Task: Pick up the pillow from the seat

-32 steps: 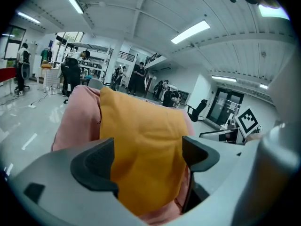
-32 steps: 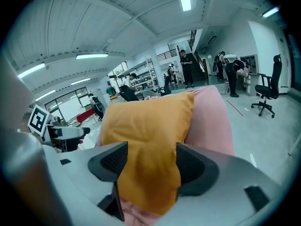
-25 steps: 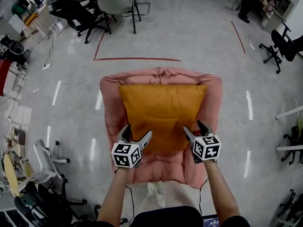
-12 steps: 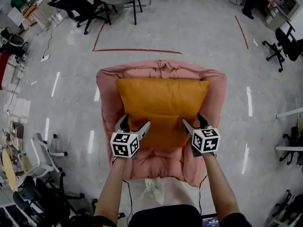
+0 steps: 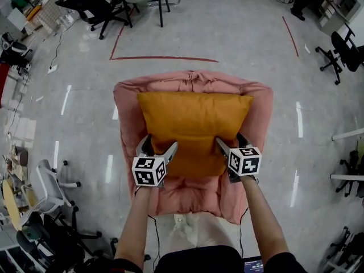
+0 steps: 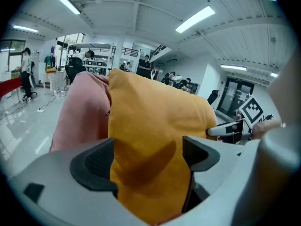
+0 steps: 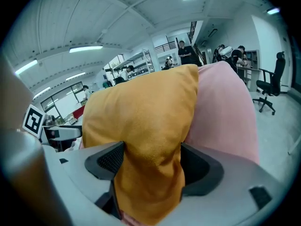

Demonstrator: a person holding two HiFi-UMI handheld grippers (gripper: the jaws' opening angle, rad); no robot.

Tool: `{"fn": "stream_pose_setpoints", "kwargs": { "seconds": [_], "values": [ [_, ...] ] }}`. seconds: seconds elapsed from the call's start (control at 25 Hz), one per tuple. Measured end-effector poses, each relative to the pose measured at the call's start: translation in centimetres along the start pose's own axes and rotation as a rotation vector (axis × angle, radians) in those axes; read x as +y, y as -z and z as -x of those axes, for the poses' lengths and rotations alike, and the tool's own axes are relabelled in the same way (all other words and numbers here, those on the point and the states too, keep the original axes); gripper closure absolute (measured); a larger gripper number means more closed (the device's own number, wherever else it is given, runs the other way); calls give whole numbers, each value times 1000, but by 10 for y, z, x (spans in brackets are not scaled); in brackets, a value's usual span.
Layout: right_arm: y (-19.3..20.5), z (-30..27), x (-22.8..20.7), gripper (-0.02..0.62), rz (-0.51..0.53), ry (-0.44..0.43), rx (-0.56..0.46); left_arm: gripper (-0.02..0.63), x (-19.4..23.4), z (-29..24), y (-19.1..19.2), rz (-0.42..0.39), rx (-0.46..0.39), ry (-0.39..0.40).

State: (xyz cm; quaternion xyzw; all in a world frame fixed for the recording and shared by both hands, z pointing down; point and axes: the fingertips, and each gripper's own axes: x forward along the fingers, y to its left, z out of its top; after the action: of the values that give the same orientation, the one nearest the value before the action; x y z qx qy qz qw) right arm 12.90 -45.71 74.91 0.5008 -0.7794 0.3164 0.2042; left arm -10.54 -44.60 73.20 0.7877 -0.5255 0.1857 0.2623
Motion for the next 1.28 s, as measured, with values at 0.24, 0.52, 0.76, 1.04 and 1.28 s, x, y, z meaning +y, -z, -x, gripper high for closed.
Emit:
{"fn": "stream_pose_setpoints", "kwargs": {
  "seconds": [0.24, 0.52, 0.76, 1.04, 1.28],
  "values": [
    [1, -7, -7, 199, -7, 17, -1, 148, 13, -2, -2, 19, -28, -58],
    [-1, -16, -10, 195, -11, 4, 4, 106, 21, -21, -7, 18, -2, -7],
    [-1, -25, -12, 195, 0, -21, 13, 106, 23, -37, -7, 35, 19, 54],
    [-3, -30, -9, 198, 43, -52, 9, 115, 19, -46, -7, 45, 15, 104],
    [-4, -28, -2, 243, 55, -51, 1, 206, 13, -44, -6, 57, 24, 110]
  ]
}}
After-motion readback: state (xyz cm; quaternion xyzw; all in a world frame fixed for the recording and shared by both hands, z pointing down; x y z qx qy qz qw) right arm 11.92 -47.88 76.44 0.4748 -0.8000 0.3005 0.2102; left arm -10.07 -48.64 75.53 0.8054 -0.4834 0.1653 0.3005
